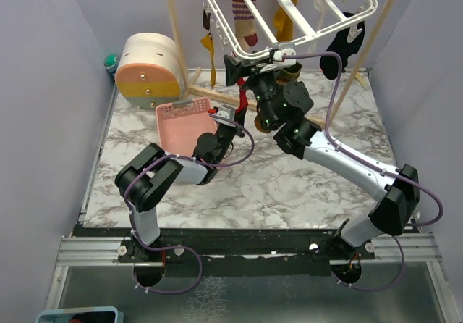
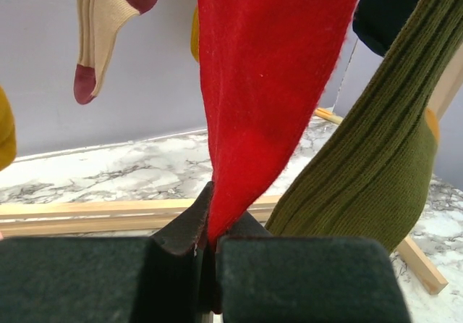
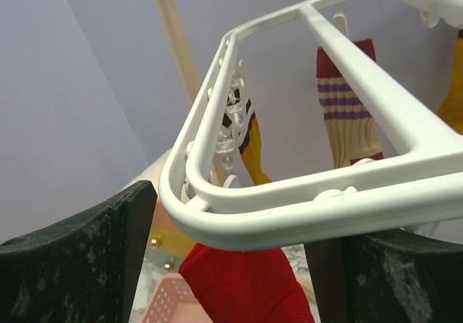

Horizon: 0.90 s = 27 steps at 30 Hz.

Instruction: Remove the socks clipped to the hanger

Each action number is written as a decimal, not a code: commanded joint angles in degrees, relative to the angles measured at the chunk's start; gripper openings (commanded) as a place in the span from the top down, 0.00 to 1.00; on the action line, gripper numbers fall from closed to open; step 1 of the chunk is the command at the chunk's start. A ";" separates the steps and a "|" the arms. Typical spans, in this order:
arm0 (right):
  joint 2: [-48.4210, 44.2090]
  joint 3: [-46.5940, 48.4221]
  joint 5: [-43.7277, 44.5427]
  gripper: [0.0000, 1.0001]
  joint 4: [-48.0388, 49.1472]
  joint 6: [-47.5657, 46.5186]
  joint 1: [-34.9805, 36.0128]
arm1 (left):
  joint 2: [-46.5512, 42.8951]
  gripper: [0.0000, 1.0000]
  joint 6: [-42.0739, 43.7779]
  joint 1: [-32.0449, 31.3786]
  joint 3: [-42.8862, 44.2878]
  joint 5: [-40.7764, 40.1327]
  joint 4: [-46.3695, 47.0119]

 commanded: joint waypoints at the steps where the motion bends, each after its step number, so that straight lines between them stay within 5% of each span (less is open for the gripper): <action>1: 1.58 -0.38 3.20 0.18 7.83 -2.11 0.53 | 0.36 1.00 0.20 -0.28 0.64 -0.02 -0.27; 17: 5.16 2.88 1.91 0.23 6.05 -4.56 0.93 | 0.73 1.00 0.86 -0.24 0.33 0.26 -0.36; 27: 5.94 3.55 2.15 0.42 7.00 -5.10 0.92 | 0.69 1.00 0.86 -0.31 0.29 0.43 -0.44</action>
